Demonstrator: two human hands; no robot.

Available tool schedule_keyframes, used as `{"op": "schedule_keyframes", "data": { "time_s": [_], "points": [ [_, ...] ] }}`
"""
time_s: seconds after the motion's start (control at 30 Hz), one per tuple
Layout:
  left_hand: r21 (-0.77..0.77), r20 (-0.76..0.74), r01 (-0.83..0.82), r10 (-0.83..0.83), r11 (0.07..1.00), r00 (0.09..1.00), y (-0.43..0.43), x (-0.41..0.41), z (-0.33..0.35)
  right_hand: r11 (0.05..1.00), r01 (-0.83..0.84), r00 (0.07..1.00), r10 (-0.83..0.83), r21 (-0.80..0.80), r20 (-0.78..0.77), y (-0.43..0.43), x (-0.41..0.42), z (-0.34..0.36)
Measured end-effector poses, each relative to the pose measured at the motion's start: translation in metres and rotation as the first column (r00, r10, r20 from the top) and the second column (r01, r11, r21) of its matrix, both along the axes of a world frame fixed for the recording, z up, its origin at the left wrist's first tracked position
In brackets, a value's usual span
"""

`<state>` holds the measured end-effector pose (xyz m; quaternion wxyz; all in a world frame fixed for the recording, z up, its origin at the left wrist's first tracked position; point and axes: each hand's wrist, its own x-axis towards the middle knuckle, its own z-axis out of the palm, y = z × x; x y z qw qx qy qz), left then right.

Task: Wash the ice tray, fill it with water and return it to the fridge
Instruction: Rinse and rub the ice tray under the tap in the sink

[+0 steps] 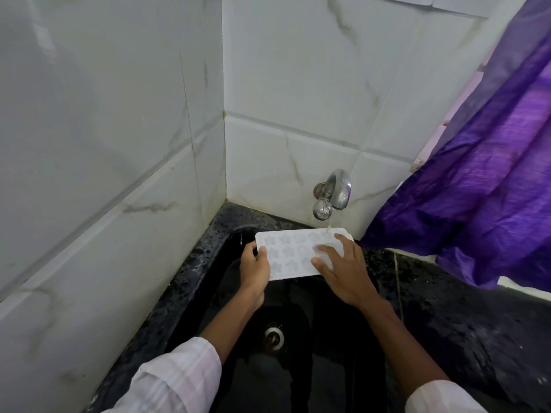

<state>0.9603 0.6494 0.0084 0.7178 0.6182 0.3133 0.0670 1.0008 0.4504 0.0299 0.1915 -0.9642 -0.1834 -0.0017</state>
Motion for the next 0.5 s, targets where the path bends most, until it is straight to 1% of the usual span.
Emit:
{"op": "schedule_keyframes", "data": {
  "time_s": [0.1, 0.3, 0.4, 0.5],
  "points": [
    [-0.021, -0.008, -0.019, 0.019, 1.0, 1.0, 0.002, 0.006, 0.0, 0.999, 0.002, 1.0, -0.003, 0.042, 0.018, -0.004, 0.001, -0.003],
    [-0.034, -0.015, -0.045, 0.044, 0.998, 0.999, 0.006, 0.015, 0.001, 0.992, -0.086, 0.995, 0.08, 0.097, 0.061, -0.008, 0.001, -0.004],
    [-0.036, -0.018, -0.049, 0.048, 0.998, 0.999, 0.005, 0.017, 0.001, 0.989, -0.106, 0.991, 0.097, 0.101, 0.093, -0.005, 0.0, -0.002],
    [-0.03, -0.017, -0.052, 0.051, 0.998, 0.999, 0.005, 0.018, 0.001, 0.992, -0.091, 0.993, 0.084, 0.089, 0.08, -0.002, 0.003, -0.002]
  ]
}}
